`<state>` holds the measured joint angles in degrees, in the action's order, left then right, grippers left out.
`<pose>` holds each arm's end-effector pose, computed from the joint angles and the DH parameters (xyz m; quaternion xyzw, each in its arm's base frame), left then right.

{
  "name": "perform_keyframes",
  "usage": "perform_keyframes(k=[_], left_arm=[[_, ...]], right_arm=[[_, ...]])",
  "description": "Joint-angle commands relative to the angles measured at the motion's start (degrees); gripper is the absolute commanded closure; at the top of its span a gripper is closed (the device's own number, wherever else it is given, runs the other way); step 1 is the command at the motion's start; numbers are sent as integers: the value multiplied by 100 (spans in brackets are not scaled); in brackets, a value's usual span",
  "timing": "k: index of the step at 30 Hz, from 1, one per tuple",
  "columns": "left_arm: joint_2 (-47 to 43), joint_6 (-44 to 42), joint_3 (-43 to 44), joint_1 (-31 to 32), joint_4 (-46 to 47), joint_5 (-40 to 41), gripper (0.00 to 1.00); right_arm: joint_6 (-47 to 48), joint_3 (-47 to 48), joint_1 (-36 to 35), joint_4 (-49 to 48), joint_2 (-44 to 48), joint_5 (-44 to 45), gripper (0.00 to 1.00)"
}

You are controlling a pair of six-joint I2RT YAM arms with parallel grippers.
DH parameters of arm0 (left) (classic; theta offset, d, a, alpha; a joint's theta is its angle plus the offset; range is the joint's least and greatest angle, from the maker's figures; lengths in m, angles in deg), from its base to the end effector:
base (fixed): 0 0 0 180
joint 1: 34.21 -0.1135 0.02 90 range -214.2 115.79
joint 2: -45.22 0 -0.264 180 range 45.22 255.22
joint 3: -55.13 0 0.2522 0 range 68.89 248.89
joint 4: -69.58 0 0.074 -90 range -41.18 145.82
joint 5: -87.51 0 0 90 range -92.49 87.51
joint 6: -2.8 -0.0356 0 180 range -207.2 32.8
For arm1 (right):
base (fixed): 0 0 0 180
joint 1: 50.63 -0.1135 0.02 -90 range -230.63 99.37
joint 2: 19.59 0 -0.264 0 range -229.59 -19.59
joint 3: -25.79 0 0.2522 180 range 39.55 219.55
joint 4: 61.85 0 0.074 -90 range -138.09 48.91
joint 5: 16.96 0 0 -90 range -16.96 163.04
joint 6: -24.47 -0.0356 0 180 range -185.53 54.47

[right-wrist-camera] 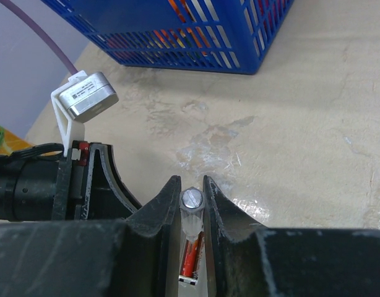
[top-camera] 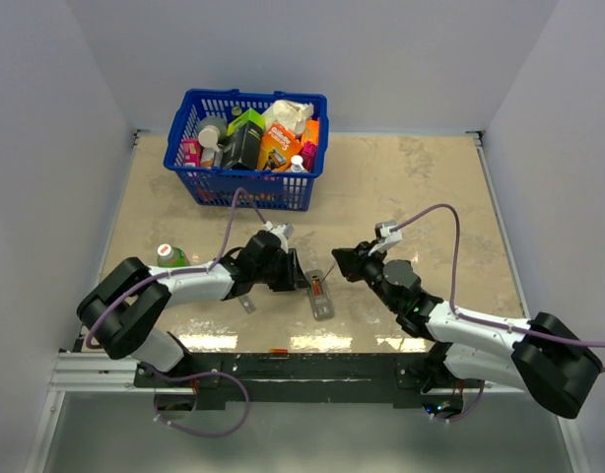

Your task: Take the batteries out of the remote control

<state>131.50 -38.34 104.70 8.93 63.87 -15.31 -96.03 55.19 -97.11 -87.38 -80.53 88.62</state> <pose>0.2028 -0.2009 0.1529 -0.0004 0.9104 -0.3593 0.2050 0.1546 0.1489 0.2010 -0.0125 0.7418 0.3337 0.5816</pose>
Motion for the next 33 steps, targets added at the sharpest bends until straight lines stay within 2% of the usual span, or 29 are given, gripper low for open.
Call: perform_keyframes(k=[1, 33], left_arm=[[99, -26, 233, -42, 267, -98, 67], [433, -8, 207, -42, 504, -239, 69]], right_arm=[[132, -122, 16, -729, -84, -72, 100], [35, -456, 78, -1740, -778, -169, 100]])
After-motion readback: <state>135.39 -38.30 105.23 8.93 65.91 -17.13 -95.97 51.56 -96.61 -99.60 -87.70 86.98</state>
